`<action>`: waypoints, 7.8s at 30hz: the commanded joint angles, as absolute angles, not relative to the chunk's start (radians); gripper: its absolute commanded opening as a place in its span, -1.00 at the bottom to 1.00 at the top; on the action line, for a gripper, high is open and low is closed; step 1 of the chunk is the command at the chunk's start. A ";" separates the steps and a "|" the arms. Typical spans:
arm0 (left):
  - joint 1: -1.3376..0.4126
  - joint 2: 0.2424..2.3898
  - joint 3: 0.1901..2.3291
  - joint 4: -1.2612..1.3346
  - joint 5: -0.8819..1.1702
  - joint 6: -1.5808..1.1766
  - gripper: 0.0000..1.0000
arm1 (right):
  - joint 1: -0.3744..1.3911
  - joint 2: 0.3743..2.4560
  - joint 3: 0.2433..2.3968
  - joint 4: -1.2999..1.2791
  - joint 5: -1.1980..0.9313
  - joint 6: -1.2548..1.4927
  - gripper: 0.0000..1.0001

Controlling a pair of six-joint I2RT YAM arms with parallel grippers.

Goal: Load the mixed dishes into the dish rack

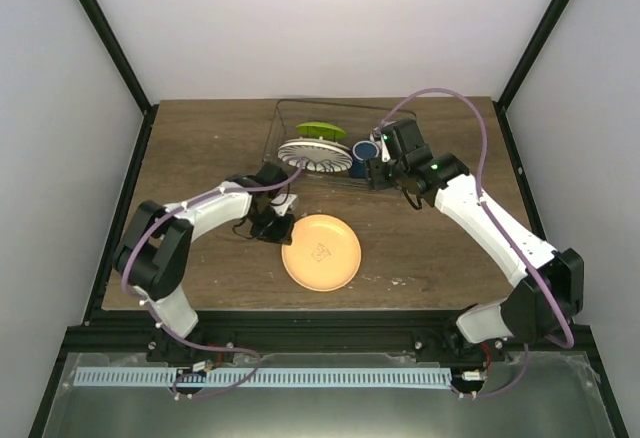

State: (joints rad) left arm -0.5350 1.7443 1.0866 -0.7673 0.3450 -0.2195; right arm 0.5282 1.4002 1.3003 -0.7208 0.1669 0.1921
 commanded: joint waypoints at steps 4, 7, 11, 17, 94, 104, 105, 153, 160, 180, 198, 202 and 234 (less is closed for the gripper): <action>-0.537 1.545 1.071 -0.800 0.327 -0.140 -1.00 | 0.528 1.365 1.269 -0.680 -0.123 0.187 0.47; -0.532 1.469 1.113 -0.835 0.309 -0.136 -1.00 | 0.512 1.373 1.272 -0.678 -0.283 0.184 0.48; -0.467 1.376 1.216 -0.879 0.320 -0.150 -1.00 | 0.502 1.400 1.275 -0.679 -0.476 0.166 0.47; -0.403 1.336 1.293 -0.943 0.300 -0.115 -1.00 | 0.502 1.374 1.224 -0.645 -0.599 0.136 0.48; -0.361 1.320 1.316 -0.930 0.049 -0.272 0.99 | 0.500 1.346 1.277 -0.351 -0.304 -0.372 -0.99; -0.240 1.402 1.440 -0.796 0.092 -0.287 1.00 | 0.501 1.366 1.223 -0.037 -0.164 -0.569 -0.99; -0.241 1.413 1.445 -0.796 0.091 -0.279 0.99 | 0.502 1.369 1.216 -0.018 -0.172 -0.589 -0.99; -0.217 1.447 1.359 -0.759 0.087 -0.273 0.99 | 0.686 1.450 0.806 0.549 0.123 -0.894 -0.99; -0.212 1.454 1.355 -0.759 0.091 -0.270 0.99 | 0.687 1.499 0.805 0.586 0.123 -0.899 -0.99; -0.196 1.482 1.369 -0.767 0.107 -0.258 1.00 | 0.675 1.664 1.053 0.151 -0.065 -0.839 -0.97; -0.186 1.498 1.384 -0.772 0.116 -0.254 1.00 | 0.675 1.684 1.140 -0.076 0.045 -0.754 -0.37; -0.184 1.508 1.396 -0.784 0.121 -0.263 0.99 | 0.675 1.631 1.140 -0.110 0.037 -0.716 0.18; 0.031 1.645 1.647 -0.709 0.267 -0.298 0.99 | 0.024 1.885 1.858 -0.679 -0.066 0.091 1.00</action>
